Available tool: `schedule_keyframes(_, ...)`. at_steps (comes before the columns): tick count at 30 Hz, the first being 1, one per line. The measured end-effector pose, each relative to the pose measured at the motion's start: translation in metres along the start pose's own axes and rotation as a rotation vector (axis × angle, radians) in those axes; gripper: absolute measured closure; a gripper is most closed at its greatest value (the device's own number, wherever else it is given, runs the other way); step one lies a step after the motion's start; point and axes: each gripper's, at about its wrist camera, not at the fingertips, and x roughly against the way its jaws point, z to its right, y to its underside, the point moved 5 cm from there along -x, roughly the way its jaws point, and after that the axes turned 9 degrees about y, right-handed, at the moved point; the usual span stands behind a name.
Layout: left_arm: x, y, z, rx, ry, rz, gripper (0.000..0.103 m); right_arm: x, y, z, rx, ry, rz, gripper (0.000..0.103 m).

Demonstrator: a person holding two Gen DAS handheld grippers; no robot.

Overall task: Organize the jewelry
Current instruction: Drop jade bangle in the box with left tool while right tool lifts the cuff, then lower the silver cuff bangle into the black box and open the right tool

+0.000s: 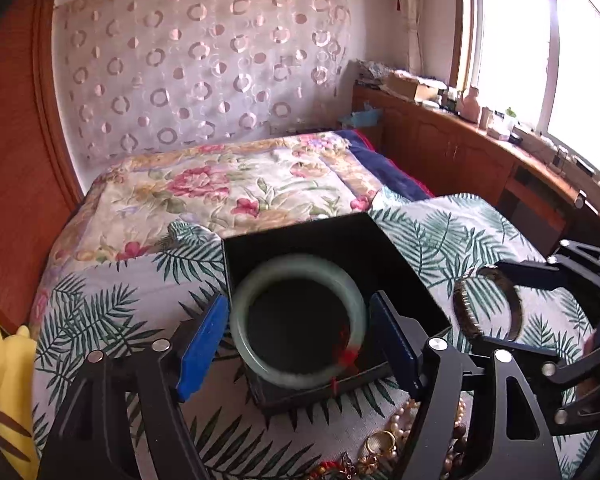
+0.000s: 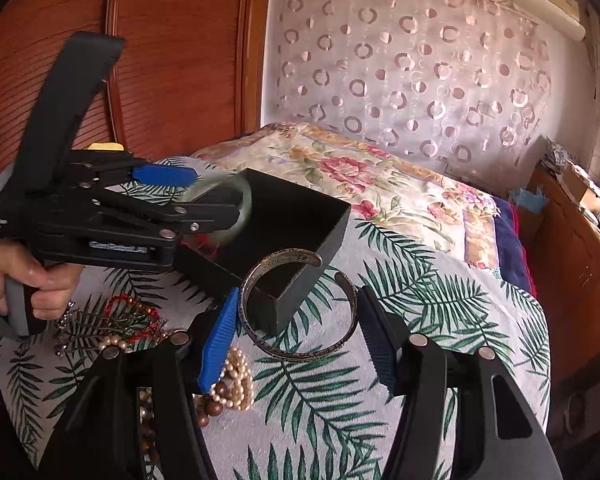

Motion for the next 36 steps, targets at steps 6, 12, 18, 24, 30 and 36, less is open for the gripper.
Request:
schedule_keyframes(6, 0.017, -0.004, -0.01, 0.015, 0.002, 0.046, 0.026, -0.008, -0.009, -0.003, 0.005, -0.017, 0.006, 0.041)
schedule_keyframes(12, 0.042, 0.003, -0.031, 0.034, -0.041, 0.101, 0.016, -0.027, -0.027, -0.011, 0.015, -0.051, -0.007, 0.041)
schedule_keyframes(18, 0.058, 0.022, -0.05, 0.049, -0.08, 0.116, 0.01, -0.053, -0.036, -0.027, 0.051, -0.06, -0.062, 0.041)
schedule_keyframes(24, 0.064, 0.048, -0.054, 0.044, -0.075, 0.074, 0.01, -0.066, -0.037, -0.039, 0.066, -0.056, -0.107, 0.041)
schedule_keyframes(30, 0.073, 0.079, -0.055, 0.055, -0.063, 0.026, 0.01, -0.069, -0.037, -0.04, 0.056, -0.053, -0.109, 0.041)
schedule_keyframes(36, 0.082, 0.11, -0.042, 0.036, -0.035, -0.026, 0.01, -0.056, -0.037, -0.033, 0.018, -0.055, -0.086, 0.04)
